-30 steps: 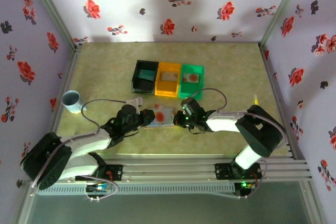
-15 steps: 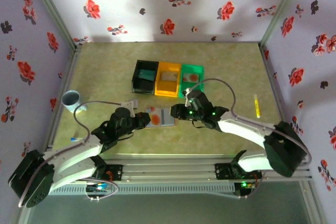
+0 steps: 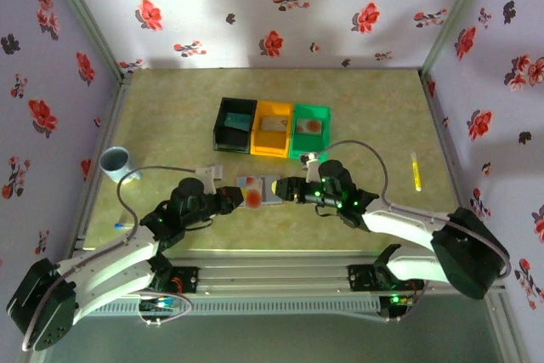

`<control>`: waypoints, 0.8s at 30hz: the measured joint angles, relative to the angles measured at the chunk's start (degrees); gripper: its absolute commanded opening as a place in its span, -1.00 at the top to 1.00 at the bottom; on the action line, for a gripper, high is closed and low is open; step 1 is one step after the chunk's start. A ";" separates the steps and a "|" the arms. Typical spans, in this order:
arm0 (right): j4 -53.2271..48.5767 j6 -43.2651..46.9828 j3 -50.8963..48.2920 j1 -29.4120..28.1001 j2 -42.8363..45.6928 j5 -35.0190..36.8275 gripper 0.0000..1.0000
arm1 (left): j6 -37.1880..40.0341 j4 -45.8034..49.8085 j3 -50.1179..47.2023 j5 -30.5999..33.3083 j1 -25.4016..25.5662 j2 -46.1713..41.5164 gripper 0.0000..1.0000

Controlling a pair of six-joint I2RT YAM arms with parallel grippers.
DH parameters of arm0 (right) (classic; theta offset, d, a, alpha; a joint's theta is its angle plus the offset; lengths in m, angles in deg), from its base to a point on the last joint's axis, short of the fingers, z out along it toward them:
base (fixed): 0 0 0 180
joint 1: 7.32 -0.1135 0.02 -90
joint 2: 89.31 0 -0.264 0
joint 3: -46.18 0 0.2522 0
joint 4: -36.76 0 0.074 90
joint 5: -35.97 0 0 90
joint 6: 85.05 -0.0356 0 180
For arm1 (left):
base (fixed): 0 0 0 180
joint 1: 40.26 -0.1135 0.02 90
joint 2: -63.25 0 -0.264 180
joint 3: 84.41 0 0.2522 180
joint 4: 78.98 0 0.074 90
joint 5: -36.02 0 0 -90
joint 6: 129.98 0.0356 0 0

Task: Take the credit cards out of the card holder

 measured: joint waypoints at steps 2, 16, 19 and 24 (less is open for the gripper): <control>3.32 -0.92 0.00 0.00 -1.46 -0.87 -0.10 | -0.39 -1.22 -0.15 -0.50 0.07 0.00 1.00; 16.65 -4.09 -0.90 -0.79 -8.22 -3.74 -0.09 | -3.02 -7.04 -1.11 -1.42 0.59 -0.02 1.00; 17.92 -4.13 -0.94 -1.22 -8.83 -3.89 -0.06 | -3.19 -7.87 -1.11 -1.49 0.61 -0.17 1.00; 20.24 -4.76 -0.94 -2.34 -9.73 -4.66 0.01 | -3.85 -9.20 -1.25 -1.49 0.63 -0.24 1.00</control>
